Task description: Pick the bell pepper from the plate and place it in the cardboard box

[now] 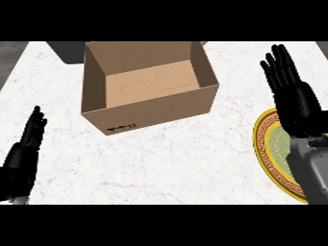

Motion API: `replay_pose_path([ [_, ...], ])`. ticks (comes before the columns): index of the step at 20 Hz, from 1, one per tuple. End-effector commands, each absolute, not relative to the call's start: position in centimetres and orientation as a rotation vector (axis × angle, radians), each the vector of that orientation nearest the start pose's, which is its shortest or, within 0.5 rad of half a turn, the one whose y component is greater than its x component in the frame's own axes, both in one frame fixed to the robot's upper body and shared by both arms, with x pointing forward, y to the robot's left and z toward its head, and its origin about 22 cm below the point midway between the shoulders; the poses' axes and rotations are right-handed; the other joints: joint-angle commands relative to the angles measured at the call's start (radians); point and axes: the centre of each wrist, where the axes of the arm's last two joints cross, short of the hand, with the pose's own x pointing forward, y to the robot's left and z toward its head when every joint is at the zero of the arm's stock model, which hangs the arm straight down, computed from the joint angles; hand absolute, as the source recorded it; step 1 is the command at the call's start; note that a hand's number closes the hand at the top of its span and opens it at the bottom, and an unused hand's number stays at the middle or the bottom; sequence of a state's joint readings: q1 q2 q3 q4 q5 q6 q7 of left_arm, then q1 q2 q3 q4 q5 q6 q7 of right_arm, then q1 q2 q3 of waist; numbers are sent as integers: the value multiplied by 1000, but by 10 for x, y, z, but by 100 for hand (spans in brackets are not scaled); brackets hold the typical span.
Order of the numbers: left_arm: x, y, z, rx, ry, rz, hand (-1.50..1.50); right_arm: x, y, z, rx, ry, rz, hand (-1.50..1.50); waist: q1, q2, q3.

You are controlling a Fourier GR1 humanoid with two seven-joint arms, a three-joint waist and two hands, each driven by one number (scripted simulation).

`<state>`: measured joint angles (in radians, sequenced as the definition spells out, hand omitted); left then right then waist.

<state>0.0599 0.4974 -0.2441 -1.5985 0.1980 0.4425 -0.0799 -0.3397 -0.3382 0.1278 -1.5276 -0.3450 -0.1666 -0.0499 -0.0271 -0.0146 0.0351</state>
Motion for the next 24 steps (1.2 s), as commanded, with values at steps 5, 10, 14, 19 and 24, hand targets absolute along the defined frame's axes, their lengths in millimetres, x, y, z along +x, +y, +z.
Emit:
replay_pose_path([
  [5, 226, 304, 21, 460, -1523, -194, 0, 303, -279, 113, 570, -1926, 336, -150, 17, 16, -30],
  [10, 237, 286, 11, 398, -1455, -179, 0, 279, -354, 52, 79, -1830, 318, -150, 12, 19, -33],
  [14, 248, 289, 8, 375, -1456, -177, 0, 282, -404, 43, 211, -1891, 271, -150, 26, 18, -34],
  [19, 228, 287, 6, 372, -1449, -201, 0, 283, -451, 88, 23, -1812, 723, -150, 48, 20, -33],
  [24, 230, 293, 6, 365, -1452, -203, 0, 280, -458, 136, -96, -1650, 1129, -150, 37, 16, -36],
])
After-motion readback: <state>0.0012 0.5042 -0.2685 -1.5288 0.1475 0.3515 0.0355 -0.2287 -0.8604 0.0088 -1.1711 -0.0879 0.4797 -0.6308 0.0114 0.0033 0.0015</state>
